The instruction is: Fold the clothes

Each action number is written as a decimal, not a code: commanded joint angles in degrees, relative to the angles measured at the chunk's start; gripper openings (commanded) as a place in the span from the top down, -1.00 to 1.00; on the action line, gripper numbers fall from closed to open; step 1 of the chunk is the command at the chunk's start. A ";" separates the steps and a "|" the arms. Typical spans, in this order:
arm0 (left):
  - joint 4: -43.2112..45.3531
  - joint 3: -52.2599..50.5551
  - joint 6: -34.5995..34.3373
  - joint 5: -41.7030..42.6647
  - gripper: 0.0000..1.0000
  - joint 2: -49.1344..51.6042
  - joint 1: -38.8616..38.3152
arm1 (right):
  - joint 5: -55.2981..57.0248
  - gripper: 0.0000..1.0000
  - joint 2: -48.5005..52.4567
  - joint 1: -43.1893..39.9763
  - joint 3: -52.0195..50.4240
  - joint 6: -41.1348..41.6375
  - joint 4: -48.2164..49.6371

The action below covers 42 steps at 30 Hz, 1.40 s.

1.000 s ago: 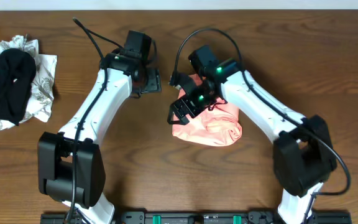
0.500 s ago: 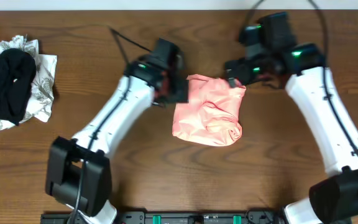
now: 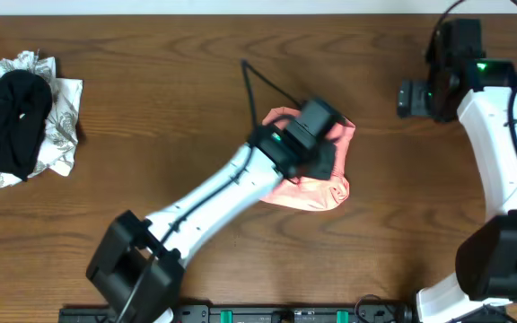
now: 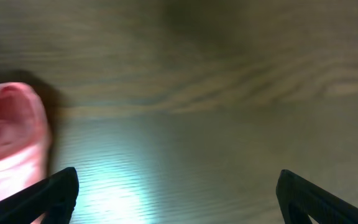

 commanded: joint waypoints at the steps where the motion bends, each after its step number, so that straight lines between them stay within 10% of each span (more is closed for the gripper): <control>1: 2.03 -0.07 -0.79 -11.45 0.63 0.92 -4.31 | 1.64 -0.98 1.07 -1.84 -1.16 0.94 -0.02; 4: 4.55 -0.07 1.36 -17.40 0.88 3.04 -6.95 | 1.66 -0.98 1.22 -2.36 -1.20 0.94 -0.02; 19: 18.25 -0.07 12.81 -18.16 0.88 14.29 -8.20 | 1.62 -0.98 1.25 -2.21 -1.20 0.94 -0.04; 42: -6.14 0.28 12.46 -22.58 0.88 13.94 -8.22 | 1.62 -0.99 1.27 -2.21 -1.20 0.94 -0.04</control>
